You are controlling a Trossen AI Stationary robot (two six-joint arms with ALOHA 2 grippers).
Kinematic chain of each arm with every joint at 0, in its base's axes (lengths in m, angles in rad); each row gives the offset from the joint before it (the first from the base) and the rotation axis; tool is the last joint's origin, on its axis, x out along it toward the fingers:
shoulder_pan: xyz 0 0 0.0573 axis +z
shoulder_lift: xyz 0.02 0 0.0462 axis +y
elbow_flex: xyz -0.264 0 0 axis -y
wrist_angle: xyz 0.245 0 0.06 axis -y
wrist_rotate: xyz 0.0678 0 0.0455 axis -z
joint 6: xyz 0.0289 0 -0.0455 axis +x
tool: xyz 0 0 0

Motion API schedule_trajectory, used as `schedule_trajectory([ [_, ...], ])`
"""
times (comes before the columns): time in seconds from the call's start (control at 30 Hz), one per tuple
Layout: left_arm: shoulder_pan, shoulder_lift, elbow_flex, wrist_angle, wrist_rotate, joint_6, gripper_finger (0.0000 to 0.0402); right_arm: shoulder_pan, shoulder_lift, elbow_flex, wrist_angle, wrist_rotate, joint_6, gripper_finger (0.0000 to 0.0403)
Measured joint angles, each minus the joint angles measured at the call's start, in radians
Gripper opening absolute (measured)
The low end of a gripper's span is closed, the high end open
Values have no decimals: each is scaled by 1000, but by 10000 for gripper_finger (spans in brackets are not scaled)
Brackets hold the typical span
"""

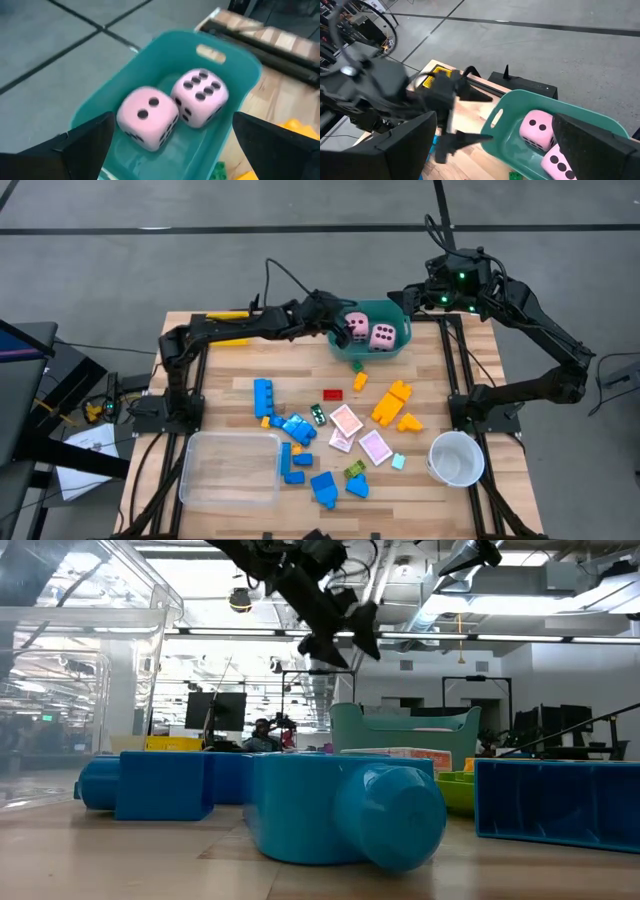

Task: Pick & Place Toys
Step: Put the blue game piece into the transparent bin

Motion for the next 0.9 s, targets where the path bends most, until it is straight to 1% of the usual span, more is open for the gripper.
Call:
schedule_trajectory([
  [0.27, 0, -110, 0, -22, -1, 71, 396, 0, 0, 0, 0, 0, 0, 386],
  [0.4, 0, -166, 0, -66, -1, 71, 396, 0, 0, 0, -4, 0, 0, 386],
  [0.47, 0, -195, 0, -113, -1, 71, 396, 0, 0, 0, -4, 0, 0, 386],
  [0.57, 0, -238, 0, -211, -1, 66, 396, 0, 0, 0, -4, 0, 0, 386],
  [0.7, 0, -283, 0, -415, -3, 6, 396, 0, 0, 0, -4, 0, 0, 386],
  [0.8, 0, -304, 0, -571, -7, -68, 396, 0, 0, 0, -4, 0, 0, 386],
  [0.9, -1, -308, 0, -707, -11, -172, 396, 0, 0, 0, -4, 0, 0, 386],
])
